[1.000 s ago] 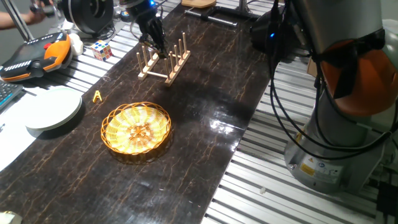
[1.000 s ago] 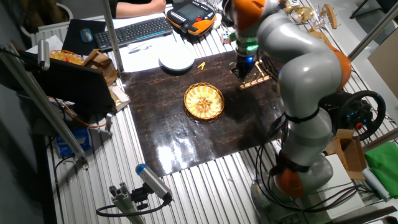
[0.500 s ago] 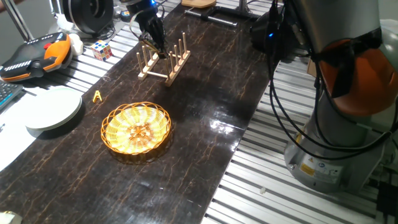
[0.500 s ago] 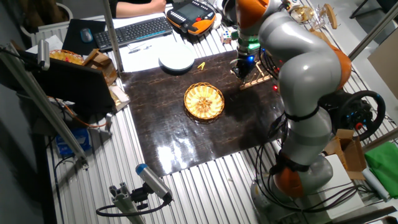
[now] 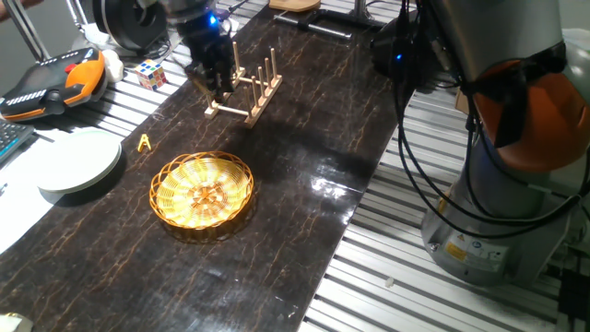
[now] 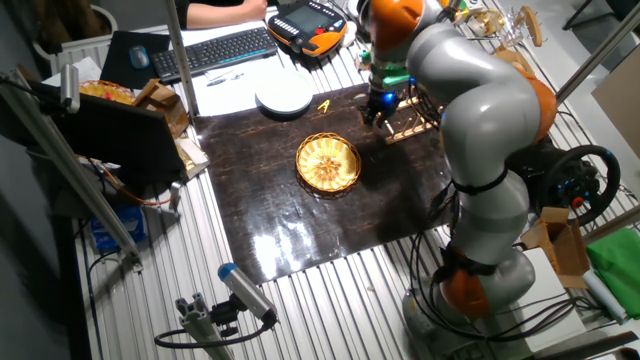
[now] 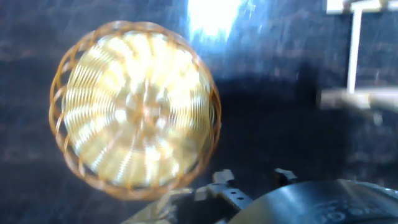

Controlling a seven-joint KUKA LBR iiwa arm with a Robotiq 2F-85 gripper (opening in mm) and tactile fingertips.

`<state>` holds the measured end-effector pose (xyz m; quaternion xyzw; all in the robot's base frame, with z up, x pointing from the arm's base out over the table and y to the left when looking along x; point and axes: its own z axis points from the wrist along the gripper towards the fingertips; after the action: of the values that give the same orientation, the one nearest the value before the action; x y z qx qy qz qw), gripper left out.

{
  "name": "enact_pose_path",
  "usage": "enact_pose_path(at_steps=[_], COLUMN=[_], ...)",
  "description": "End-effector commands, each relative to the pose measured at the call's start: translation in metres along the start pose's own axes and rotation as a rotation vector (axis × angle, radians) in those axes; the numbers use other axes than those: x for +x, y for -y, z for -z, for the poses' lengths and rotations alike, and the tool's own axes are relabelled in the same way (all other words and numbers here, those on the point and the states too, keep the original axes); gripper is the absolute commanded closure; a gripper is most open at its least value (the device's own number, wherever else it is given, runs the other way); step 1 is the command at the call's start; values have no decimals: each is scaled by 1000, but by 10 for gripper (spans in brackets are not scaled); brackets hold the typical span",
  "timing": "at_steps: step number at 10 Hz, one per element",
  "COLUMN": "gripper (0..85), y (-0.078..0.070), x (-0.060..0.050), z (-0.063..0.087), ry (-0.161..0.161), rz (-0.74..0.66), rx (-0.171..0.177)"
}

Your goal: Put the dish on the dish rack

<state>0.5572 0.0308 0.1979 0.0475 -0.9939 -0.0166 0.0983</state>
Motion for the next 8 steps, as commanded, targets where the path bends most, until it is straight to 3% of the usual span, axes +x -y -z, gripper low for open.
enact_pose_path(at_steps=[1, 2, 5, 8], gripper=[193, 183, 157, 127], y=[0, -1, -4, -16], x=[-9, -18, -39, -46], z=[-13, -25, -64, -97], ry=[5, 2, 43, 88], rz=[0, -4, 10, 7], rx=[1, -3, -28, -28])
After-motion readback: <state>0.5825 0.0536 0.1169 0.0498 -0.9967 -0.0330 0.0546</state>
